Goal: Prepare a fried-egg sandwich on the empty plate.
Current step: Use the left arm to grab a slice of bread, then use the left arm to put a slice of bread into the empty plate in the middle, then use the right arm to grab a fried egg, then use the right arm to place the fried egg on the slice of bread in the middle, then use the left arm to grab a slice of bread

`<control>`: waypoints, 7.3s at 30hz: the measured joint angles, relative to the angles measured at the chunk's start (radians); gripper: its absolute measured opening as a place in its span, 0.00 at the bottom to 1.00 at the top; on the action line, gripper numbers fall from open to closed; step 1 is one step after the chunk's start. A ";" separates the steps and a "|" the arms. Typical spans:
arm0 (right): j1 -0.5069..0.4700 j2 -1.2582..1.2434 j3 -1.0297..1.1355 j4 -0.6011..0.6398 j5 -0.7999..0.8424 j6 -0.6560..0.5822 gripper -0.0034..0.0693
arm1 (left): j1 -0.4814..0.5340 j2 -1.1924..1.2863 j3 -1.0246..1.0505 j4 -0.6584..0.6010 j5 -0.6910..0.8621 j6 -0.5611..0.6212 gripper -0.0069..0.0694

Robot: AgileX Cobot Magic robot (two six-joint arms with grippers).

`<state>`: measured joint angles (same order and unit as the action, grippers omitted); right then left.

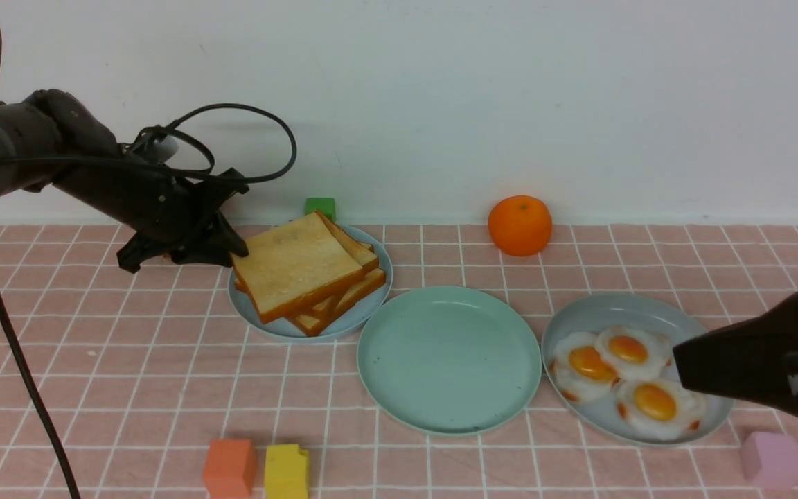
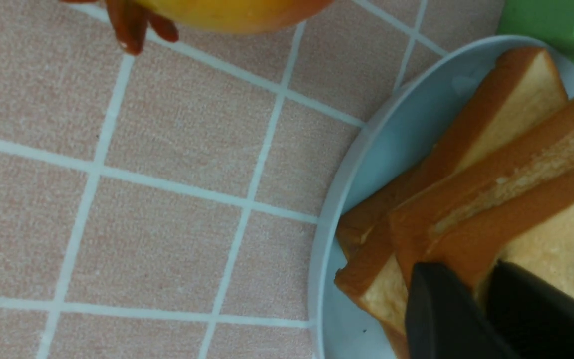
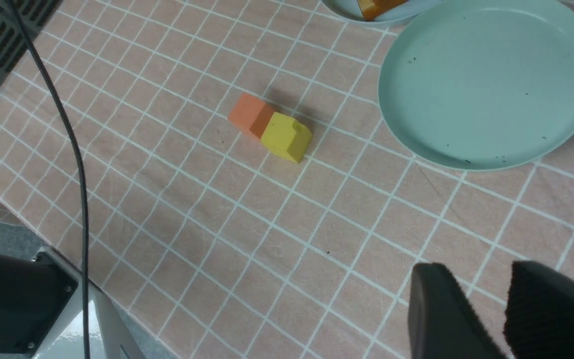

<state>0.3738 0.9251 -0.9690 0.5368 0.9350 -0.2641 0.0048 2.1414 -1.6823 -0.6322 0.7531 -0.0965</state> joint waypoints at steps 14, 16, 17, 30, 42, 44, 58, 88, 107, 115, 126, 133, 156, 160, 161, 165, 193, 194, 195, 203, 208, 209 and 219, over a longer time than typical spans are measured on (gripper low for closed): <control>0.000 0.000 -0.021 -0.074 0.064 0.100 0.38 | 0.022 -0.169 0.000 0.003 0.034 0.031 0.27; 0.000 0.000 -0.021 -0.109 0.068 0.145 0.38 | 0.022 -0.188 0.000 -0.005 0.044 0.045 0.27; 0.000 0.000 -0.021 -0.188 0.078 0.225 0.38 | 0.020 -0.220 0.000 -0.042 0.072 0.079 0.27; 0.000 0.000 -0.021 -0.588 0.080 0.782 0.38 | -0.214 -0.167 0.060 -0.188 0.074 0.190 0.27; 0.000 0.003 -0.021 -0.670 0.043 0.875 0.39 | -0.299 -0.002 0.068 -0.184 0.000 0.145 0.26; 0.000 0.021 -0.021 -0.697 0.023 0.900 0.40 | -0.299 0.009 0.068 -0.184 -0.002 0.139 0.26; -0.025 0.318 -0.081 -0.662 -0.108 0.884 0.89 | -0.294 0.013 0.050 -0.181 0.121 0.104 0.72; -0.260 0.938 -0.390 -0.314 -0.154 0.845 0.86 | -0.275 -0.689 0.314 0.417 0.184 -0.095 0.69; -0.305 1.094 -0.439 -0.397 -0.081 0.910 0.85 | -0.275 -0.690 0.340 0.244 0.160 0.003 0.69; -0.309 1.121 -0.452 -0.349 -0.116 0.847 0.66 | -0.275 -0.690 0.340 0.244 0.160 0.003 0.69; -0.309 1.128 -0.456 -0.387 -0.094 0.804 0.11 | -0.275 -0.690 0.343 0.243 0.160 0.003 0.69; -0.326 1.120 -0.457 -0.371 -0.087 0.746 0.11 | -0.275 -0.690 0.343 0.243 0.160 0.003 0.69; -0.338 1.072 -0.441 -0.334 -0.068 0.437 0.10 | -0.275 -0.690 0.345 0.243 0.160 0.003 0.69; -0.339 1.036 -0.439 -0.331 -0.072 0.415 0.10 | -0.275 -0.690 0.345 0.243 0.160 0.003 0.69; -0.339 1.034 -0.439 -0.331 -0.072 0.415 0.09 | -0.275 -0.690 0.345 0.243 0.160 0.003 0.69; -0.341 0.974 -0.441 -0.311 -0.078 0.395 0.09 | -0.275 -0.690 0.345 0.243 0.160 0.003 0.69; 0.004 1.223 -0.685 -0.114 -0.097 0.298 0.09 | -0.275 -0.690 0.345 0.243 0.168 0.003 0.69; 0.004 1.230 -0.685 -0.117 -0.097 0.300 0.09 | -0.275 -0.690 0.345 0.243 0.168 0.003 0.69; 0.004 1.236 -0.685 -0.117 -0.097 0.304 0.09 | -0.275 -0.690 0.345 0.243 0.169 0.003 0.69; 0.004 1.242 -0.691 -0.117 -0.097 0.313 0.20 | -0.275 -0.690 0.345 0.243 0.171 0.003 0.69; 0.004 1.223 -0.691 -0.141 -0.090 0.314 0.48 | -0.275 -0.690 0.345 0.243 0.170 0.003 0.69; 0.004 1.209 -0.691 -0.152 -0.087 0.314 0.54 | -0.275 -0.690 0.345 0.243 0.166 0.003 0.69; 0.003 0.884 -0.687 -0.197 0.035 0.255 0.72 | -0.254 -0.563 0.345 0.247 0.092 -0.039 0.68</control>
<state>0.3766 1.8086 -1.6565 0.3400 0.9698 -0.0094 -0.2489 1.5786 -1.3369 -0.3853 0.8453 -0.1352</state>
